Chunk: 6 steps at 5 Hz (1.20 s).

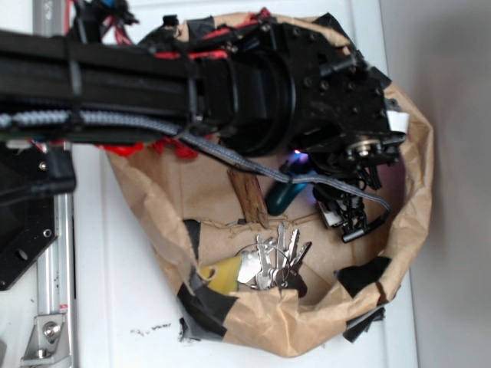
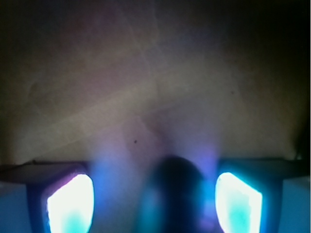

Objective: Grab the plastic pickle.

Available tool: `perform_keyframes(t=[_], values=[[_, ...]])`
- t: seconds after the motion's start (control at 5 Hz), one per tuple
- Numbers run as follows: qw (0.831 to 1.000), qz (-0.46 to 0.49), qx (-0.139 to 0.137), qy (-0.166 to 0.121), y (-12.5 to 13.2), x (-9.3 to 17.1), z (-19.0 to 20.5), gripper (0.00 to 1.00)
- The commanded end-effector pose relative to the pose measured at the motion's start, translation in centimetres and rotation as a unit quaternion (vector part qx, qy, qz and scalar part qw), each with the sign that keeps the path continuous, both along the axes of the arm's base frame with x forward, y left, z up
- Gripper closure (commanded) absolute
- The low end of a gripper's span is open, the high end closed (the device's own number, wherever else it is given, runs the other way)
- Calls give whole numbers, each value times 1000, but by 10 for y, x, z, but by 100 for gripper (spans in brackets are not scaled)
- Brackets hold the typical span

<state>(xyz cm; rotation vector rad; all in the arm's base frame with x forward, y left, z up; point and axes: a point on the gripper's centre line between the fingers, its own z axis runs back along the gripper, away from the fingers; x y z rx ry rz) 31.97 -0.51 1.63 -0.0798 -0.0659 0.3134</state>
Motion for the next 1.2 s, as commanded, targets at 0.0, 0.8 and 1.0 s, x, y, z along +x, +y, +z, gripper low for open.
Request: perform_keyframes(t=[0.0,0.8,1.0], values=[[999,-32,-5,5,2,-17,8,100],[987,-124,82,-61,18,-24,170,100],[988,-113,86,-56,15,-29,166,100]])
